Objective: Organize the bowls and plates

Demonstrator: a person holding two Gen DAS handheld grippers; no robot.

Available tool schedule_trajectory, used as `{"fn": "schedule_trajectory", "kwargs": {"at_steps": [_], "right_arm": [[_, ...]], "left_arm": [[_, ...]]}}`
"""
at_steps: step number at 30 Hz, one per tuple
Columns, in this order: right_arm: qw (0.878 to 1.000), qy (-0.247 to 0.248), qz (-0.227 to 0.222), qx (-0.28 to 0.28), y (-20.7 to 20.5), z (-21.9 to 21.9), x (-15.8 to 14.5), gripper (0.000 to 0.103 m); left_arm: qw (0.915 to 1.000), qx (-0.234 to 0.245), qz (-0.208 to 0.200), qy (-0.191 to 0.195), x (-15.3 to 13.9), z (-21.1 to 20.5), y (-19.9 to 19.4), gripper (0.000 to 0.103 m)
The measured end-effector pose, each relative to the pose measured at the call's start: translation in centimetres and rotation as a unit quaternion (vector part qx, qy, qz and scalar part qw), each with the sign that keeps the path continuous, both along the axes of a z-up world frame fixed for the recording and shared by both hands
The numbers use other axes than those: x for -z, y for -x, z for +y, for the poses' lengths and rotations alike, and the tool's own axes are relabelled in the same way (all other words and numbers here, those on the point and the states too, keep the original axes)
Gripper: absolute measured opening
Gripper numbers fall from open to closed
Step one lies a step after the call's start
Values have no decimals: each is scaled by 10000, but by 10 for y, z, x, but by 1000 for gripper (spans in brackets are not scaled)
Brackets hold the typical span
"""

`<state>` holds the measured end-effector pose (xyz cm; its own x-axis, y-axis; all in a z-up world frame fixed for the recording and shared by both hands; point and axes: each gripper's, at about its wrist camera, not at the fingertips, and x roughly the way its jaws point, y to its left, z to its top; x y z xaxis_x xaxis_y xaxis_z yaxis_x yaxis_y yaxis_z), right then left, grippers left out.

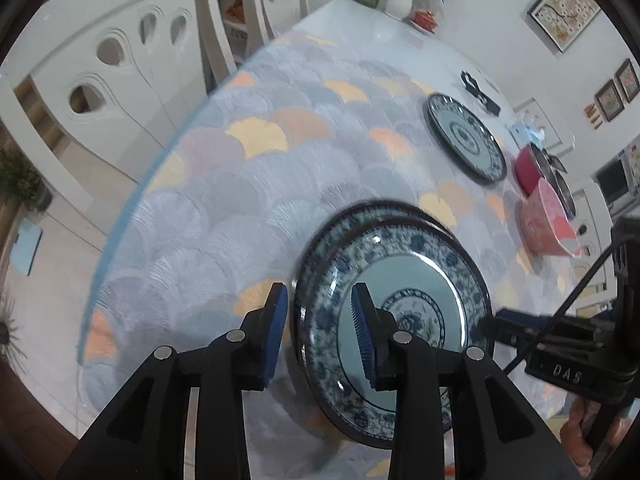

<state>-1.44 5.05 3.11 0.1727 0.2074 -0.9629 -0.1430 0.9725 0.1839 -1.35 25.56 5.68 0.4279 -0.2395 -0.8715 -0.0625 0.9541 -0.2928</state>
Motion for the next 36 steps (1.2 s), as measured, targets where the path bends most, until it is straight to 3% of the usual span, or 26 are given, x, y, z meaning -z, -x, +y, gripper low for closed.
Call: {"fn": "schedule_trajectory", "kwargs": {"at_steps": [7,13,23,29,36], "right_arm": [[9997,-13,167,-199,18,-4,-1,31],[9966,-50,667,-474,27,4,14,31],[9962,-29,577,-657,14,17,5,31],[9992,39,218,-346,1,-9,-19,31],[9977,-216,-481,437,-42,-55,-64,33]], "left_arm": [[9998,-161,50,63,0,8,-3,30],[9998,-134,76,100,1,7,-8,30],[9999,-131,23,83,-2,8,-18,30],[9998,-74,-160,63,-17,7,-37,30],[9978,307,-579,27,-49,-16,-79,30]]}}
